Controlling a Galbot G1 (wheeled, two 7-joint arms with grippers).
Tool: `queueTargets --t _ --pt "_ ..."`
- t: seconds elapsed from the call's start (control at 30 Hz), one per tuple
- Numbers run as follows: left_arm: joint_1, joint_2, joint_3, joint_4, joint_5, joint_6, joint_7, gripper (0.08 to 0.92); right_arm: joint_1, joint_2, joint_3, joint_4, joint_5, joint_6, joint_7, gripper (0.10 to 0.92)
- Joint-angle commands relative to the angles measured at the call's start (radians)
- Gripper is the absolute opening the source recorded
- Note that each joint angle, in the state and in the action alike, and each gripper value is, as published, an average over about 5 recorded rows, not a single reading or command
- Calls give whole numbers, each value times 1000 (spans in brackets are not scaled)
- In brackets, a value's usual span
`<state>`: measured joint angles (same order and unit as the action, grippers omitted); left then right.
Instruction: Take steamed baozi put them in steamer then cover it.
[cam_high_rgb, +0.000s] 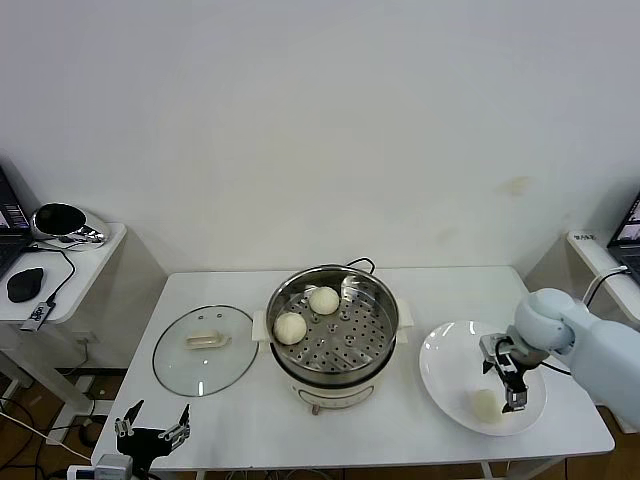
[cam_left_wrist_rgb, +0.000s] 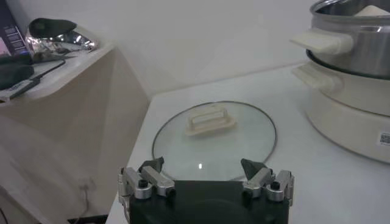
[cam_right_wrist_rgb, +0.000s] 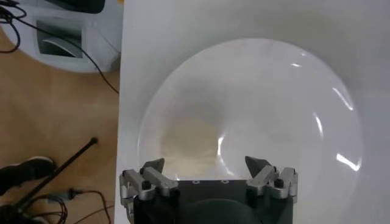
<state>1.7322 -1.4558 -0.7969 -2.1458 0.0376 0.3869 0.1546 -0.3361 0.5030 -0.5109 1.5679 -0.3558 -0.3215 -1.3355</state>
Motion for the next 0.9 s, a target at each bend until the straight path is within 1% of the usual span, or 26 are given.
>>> queueTargets --t 0.03,0.63,0.73,0.9 --pt "2 -1 -1 4 1 0 -1 823 -57 21 19 -28 -18 5 18 823" --pt "0 -2 3 9 4 0 -1 823 -66 40 24 -64 12 -8 53 818" --pt "-1 -2 4 12 4 0 -2 823 -65 36 26 -62 21 -10 55 775" --pt "-6 -3 7 12 4 0 -2 823 -61 29 31 -58 33 -15 55 632"
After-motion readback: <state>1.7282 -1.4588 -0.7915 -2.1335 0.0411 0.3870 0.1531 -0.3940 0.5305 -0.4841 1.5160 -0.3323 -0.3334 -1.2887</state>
